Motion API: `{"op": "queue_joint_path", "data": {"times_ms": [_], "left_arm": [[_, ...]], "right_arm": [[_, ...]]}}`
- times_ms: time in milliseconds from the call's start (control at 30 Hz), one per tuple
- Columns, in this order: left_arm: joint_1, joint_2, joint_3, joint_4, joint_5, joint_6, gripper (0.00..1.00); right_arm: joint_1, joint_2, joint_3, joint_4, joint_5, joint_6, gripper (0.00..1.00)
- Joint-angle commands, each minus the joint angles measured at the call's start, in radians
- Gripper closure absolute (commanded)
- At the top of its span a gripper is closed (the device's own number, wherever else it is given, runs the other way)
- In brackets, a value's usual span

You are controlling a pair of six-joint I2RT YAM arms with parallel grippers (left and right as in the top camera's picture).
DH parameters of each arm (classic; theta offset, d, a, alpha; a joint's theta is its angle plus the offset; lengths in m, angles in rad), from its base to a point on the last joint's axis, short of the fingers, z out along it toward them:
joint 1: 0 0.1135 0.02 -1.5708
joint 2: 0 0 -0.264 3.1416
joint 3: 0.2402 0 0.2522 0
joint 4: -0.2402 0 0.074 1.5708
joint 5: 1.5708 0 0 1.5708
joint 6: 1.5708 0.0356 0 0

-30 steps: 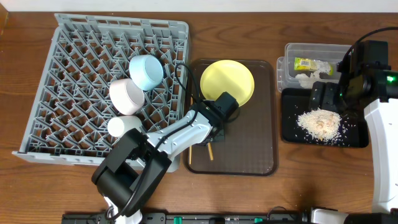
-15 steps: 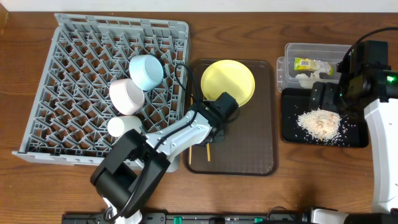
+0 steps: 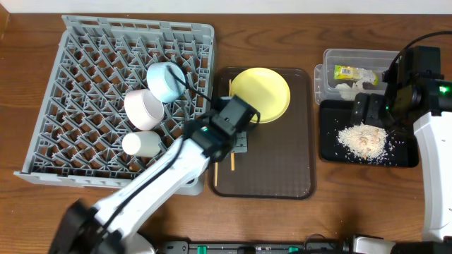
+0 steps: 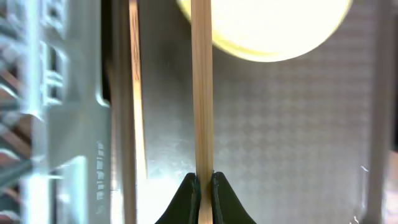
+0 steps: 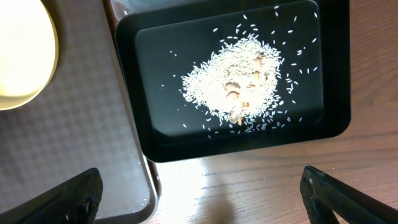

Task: Sort waste into correct bins and load items into the dishwasher
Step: 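Grasp the chopstick with the left gripper and carry it to the rack, then insert the chopstick upright into the dish rack with the left gripper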

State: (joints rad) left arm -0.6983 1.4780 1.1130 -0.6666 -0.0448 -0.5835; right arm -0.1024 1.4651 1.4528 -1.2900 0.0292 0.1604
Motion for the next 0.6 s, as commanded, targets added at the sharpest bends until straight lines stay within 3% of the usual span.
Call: {"op": "queue_joint_path", "data": {"times_ms": [0, 233, 567], "left_arm": [[0.048, -0.085, 0.0, -0.024, -0.02, 0.185, 0.95], [0.196, -0.131, 0.0, -0.043, -0.016, 0.352, 0.94], [0.292, 0.015, 0.0, -0.044, -0.016, 0.355, 0.94]], "right_arm": [[-0.015, -0.005, 0.005, -0.001, -0.004, -0.001, 0.01], [-0.015, -0.005, 0.005, -0.001, -0.004, -0.001, 0.01], [-0.015, -0.005, 0.005, -0.002, -0.008, -0.001, 0.01]]}}
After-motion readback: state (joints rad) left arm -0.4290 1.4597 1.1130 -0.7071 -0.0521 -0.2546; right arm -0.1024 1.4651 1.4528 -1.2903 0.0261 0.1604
